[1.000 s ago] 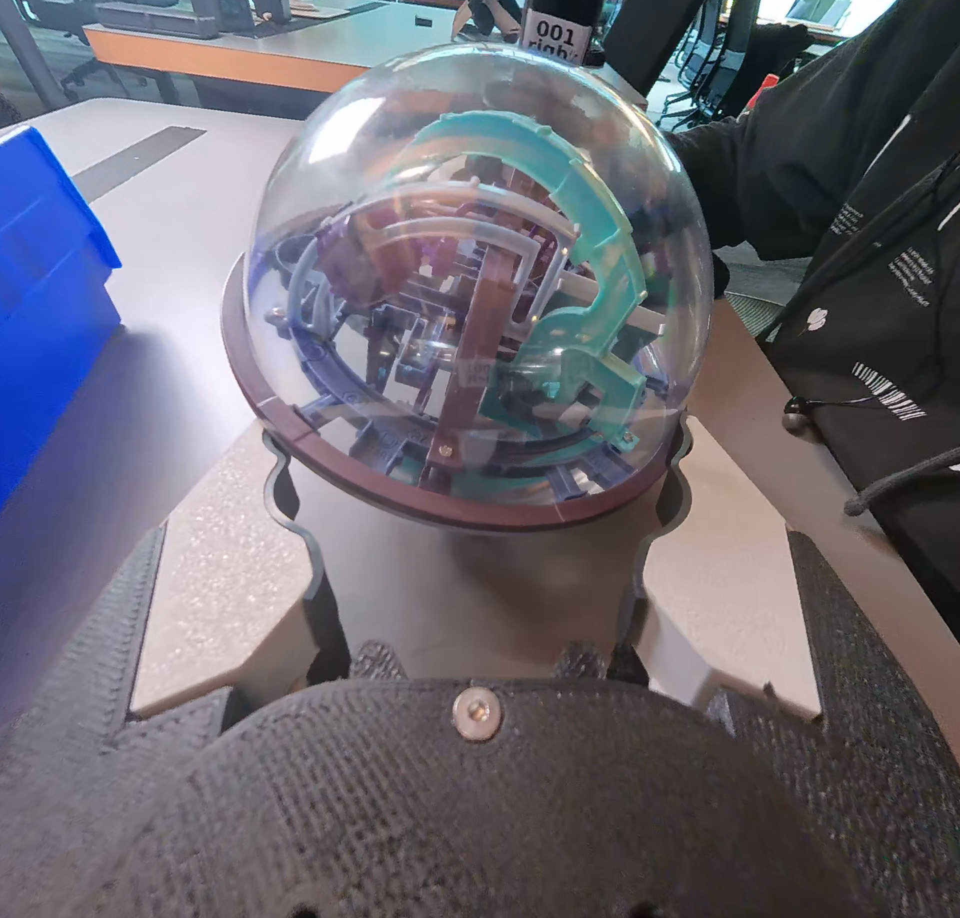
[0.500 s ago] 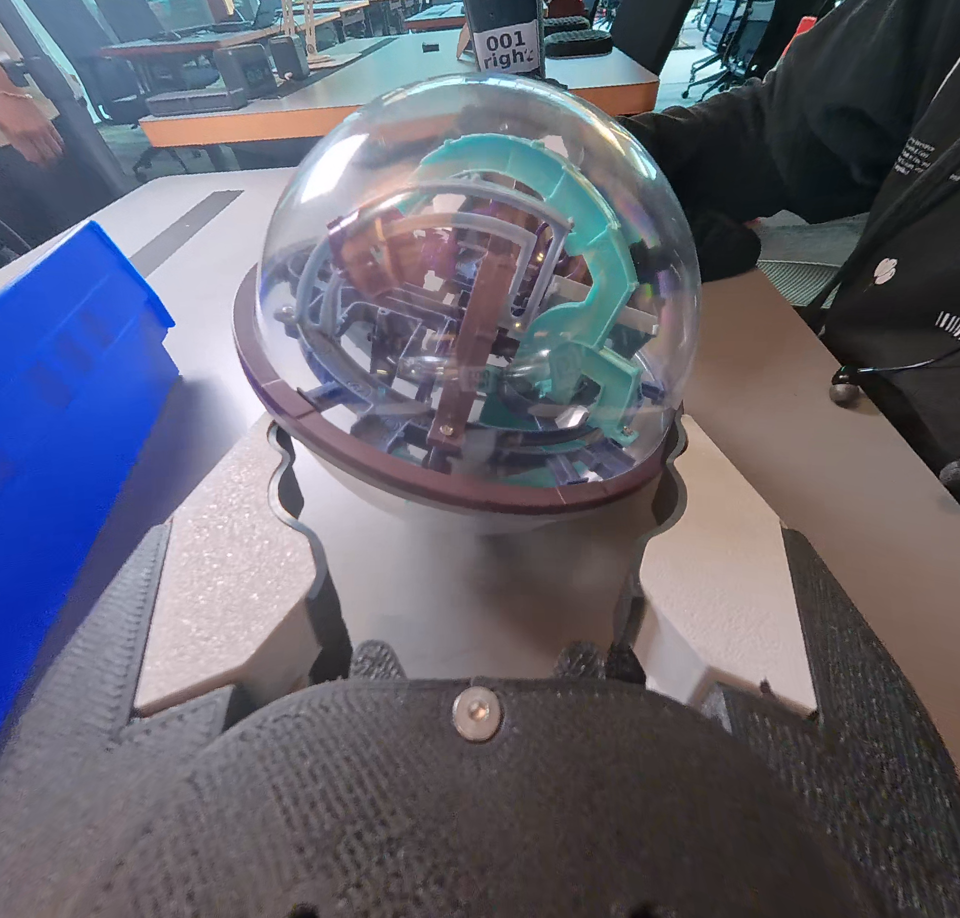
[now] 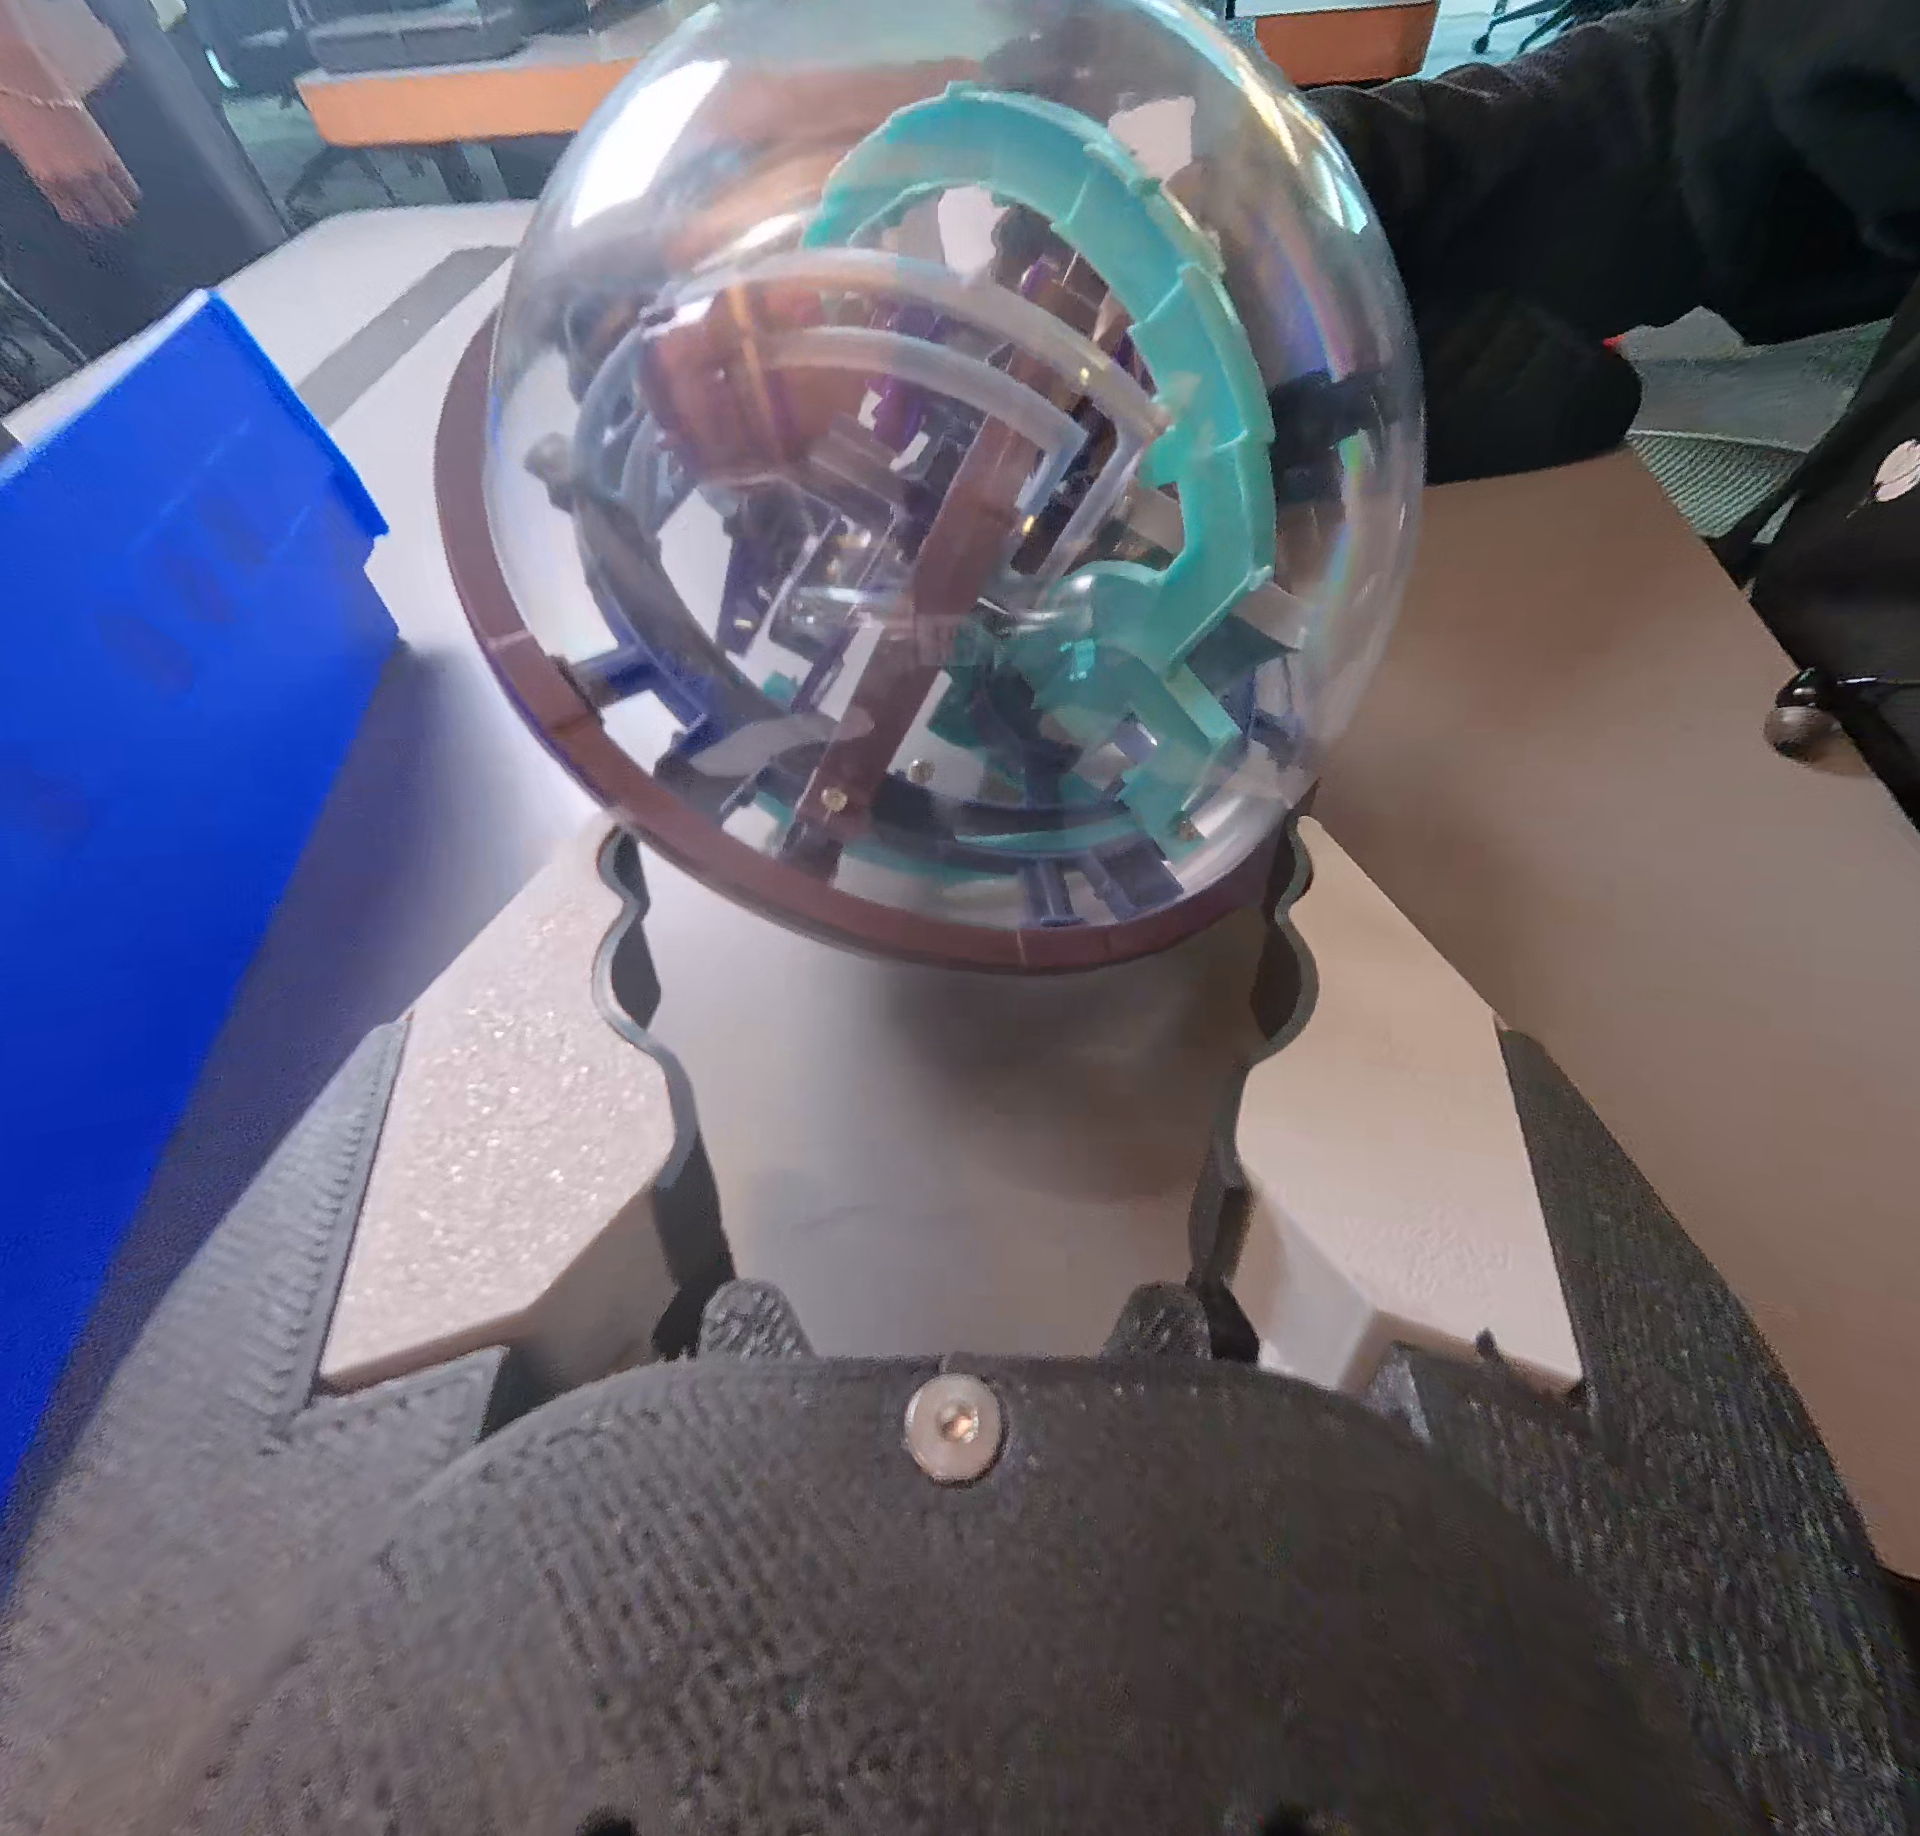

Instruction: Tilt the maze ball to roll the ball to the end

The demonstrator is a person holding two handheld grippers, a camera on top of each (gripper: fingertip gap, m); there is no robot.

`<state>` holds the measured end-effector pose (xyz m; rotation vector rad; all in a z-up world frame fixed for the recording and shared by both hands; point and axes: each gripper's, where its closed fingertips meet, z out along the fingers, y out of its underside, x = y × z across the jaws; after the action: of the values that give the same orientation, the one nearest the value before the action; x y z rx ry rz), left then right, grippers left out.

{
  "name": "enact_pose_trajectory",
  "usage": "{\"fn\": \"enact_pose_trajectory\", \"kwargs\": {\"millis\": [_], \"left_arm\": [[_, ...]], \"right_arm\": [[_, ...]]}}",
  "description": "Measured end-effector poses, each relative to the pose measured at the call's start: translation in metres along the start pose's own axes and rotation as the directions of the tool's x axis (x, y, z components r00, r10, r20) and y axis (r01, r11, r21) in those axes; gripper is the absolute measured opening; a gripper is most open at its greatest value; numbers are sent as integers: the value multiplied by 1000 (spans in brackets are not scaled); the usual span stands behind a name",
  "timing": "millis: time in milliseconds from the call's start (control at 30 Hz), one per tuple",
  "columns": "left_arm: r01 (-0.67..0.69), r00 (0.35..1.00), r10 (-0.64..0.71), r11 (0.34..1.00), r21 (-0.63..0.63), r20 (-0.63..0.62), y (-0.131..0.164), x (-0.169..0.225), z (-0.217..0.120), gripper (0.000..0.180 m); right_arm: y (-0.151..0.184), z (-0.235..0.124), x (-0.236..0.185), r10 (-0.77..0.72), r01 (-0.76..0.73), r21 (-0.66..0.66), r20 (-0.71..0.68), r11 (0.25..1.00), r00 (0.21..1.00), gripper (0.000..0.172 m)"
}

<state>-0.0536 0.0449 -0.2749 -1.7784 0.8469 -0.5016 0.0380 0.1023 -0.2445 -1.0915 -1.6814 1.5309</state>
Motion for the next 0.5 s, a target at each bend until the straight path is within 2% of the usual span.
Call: {"fn": "enact_pose_trajectory", "kwargs": {"millis": [133, 333, 500], "left_arm": [[97, 994, -96, 995, 10, -54, 1, 1, -4, 105], [250, 963, -241, 965, 73, -120, -7, -3, -13, 94], [237, 968, -230, 969, 70, -102, -8, -4, -14, 86]], "right_arm": [[-2, -3, 4, 25, -25, 20, -6, 999, 1000, 17], [-4, -5, 8, -25, 26, 31, -45, 999, 999, 14], [-6, -8, 8, -160, 163, 25, -93, 986, 983, 14]]}}
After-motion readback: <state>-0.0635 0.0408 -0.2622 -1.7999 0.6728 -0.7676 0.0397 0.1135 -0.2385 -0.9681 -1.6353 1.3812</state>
